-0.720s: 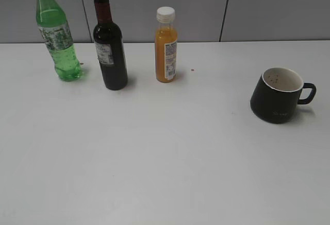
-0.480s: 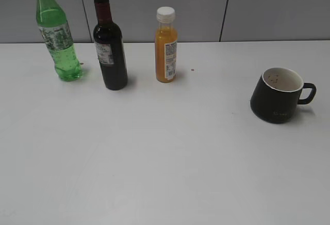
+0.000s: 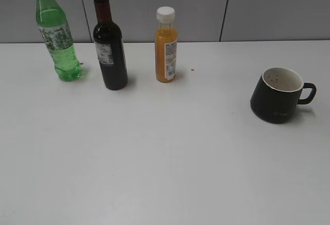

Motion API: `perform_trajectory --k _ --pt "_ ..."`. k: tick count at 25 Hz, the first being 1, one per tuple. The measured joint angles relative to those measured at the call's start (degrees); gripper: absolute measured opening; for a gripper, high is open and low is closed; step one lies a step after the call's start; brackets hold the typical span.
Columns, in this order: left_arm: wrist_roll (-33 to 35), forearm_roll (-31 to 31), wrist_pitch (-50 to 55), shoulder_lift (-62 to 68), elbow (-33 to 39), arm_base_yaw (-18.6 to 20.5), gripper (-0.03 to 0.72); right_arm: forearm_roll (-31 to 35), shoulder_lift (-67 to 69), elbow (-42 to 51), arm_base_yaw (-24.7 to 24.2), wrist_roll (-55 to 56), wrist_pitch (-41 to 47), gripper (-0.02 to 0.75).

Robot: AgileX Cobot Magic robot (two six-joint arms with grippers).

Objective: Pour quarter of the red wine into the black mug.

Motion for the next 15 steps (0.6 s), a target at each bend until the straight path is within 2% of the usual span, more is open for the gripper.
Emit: perform_trajectory --k 5,15 --pt "0.0 0.0 0.0 0.0 0.0 0.0 0.589 1.3 0.3 -1.4 0.0 0.0 -4.0 0.582" --pt "0.0 0.0 0.0 0.0 0.0 0.0 0.589 2.4 10.8 -1.5 0.0 -4.1 -22.7 0.582"
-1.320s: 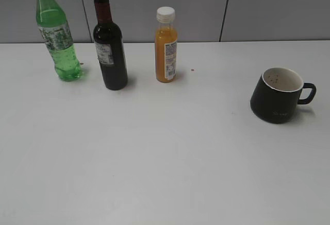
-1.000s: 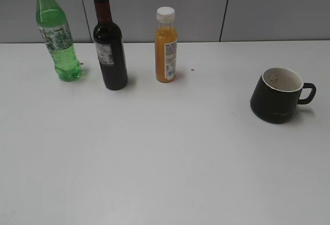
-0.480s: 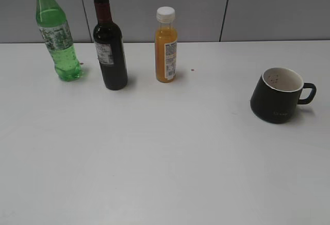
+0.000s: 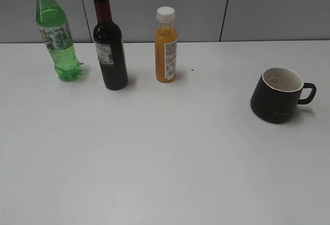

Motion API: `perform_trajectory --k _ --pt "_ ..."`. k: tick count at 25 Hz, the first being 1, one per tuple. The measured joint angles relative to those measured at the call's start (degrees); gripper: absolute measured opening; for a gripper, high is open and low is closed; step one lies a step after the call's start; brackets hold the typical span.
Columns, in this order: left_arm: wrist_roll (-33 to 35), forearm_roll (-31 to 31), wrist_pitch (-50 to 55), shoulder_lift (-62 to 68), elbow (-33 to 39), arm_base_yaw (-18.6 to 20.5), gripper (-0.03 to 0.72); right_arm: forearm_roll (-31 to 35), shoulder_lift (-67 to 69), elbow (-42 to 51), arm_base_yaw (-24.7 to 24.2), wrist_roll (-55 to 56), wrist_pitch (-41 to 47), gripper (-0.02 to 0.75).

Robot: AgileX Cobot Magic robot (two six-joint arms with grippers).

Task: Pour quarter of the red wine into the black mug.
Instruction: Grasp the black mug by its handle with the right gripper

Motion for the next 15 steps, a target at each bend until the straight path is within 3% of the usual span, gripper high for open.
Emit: perform_trajectory --k 3,11,15 --pt "0.1 0.0 0.0 0.0 0.0 0.0 0.589 2.1 4.6 0.0 0.0 -3.6 -6.7 0.582" --pt "0.0 0.0 0.0 0.0 0.0 0.0 0.589 15.5 20.7 1.0 0.0 -16.6 -21.3 0.582" --pt "0.0 0.0 0.0 0.0 0.0 0.0 0.589 17.3 28.7 2.0 0.2 -17.8 -29.1 0.582"
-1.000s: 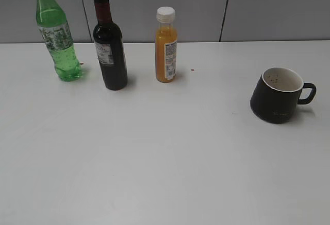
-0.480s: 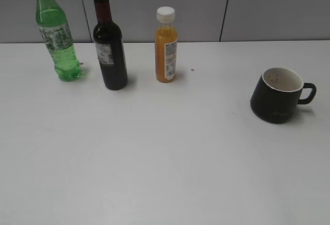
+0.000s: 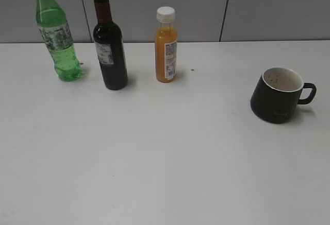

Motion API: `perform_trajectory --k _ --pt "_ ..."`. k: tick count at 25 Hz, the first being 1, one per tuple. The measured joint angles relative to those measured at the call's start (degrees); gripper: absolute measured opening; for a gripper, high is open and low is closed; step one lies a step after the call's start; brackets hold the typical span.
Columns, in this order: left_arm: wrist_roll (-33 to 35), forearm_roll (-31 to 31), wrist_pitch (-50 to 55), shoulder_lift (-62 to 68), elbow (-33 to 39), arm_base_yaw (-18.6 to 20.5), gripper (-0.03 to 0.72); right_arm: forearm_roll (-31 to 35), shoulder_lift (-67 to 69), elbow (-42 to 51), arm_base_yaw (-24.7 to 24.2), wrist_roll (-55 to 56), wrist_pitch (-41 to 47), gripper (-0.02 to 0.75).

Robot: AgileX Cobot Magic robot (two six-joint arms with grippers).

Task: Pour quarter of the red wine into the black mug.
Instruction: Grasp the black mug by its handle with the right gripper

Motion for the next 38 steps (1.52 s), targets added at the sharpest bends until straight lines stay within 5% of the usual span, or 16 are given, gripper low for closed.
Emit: perform_trajectory --k 11,18,21,32,38 --pt "-0.1 0.0 0.0 0.0 0.0 0.0 0.589 -4.9 19.2 5.5 15.8 4.4 -32.5 0.583" --pt "-0.1 0.0 0.0 0.0 0.0 0.0 0.589 -15.7 35.5 19.4 17.1 23.8 -66.0 0.585" --pt "0.0 0.0 0.0 0.0 0.0 0.0 0.589 -18.2 43.4 21.6 16.7 28.2 -70.1 0.585" --pt "0.0 0.0 0.0 0.0 0.0 0.0 0.589 -27.0 52.7 21.7 10.3 29.9 -71.2 0.586" --pt "0.0 0.0 0.0 0.0 0.0 0.0 0.589 -53.9 54.3 17.3 -9.2 35.5 -71.2 0.586"
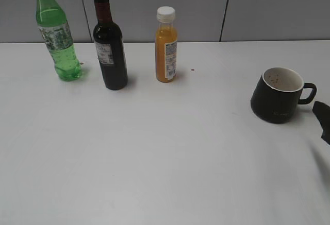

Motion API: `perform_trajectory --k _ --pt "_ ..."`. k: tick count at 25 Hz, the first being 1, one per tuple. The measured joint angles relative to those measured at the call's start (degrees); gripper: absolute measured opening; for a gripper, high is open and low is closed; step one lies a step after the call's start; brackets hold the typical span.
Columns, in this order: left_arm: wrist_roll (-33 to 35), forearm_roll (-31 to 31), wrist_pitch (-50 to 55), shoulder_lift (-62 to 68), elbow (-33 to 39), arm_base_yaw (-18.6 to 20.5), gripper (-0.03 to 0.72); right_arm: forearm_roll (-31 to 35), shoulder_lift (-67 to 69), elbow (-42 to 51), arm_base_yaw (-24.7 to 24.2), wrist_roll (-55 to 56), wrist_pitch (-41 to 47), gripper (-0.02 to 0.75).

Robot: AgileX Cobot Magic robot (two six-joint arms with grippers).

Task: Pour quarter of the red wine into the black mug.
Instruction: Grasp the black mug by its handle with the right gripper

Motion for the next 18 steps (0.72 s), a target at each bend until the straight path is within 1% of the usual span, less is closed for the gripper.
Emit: perform_trajectory --k 2,4,7,11,18 --pt "-0.1 0.0 0.0 0.0 0.0 0.0 0.589 -5.6 0.9 -1.5 -5.0 1.5 -0.2 0.586" --pt "-0.1 0.0 0.0 0.0 0.0 0.0 0.589 -6.9 1.9 -1.9 -6.7 1.9 -0.2 0.586" --pt "0.0 0.0 0.0 0.0 0.0 0.0 0.589 -7.2 4.1 -3.0 -7.0 1.7 -0.3 0.586" --pt "-0.1 0.0 0.0 0.0 0.0 0.0 0.589 -9.2 9.1 -7.2 -7.1 1.6 -0.3 0.586" --pt "-0.1 0.0 0.0 0.0 0.0 0.0 0.589 -9.0 13.8 -10.7 -7.2 0.3 -0.3 0.586"
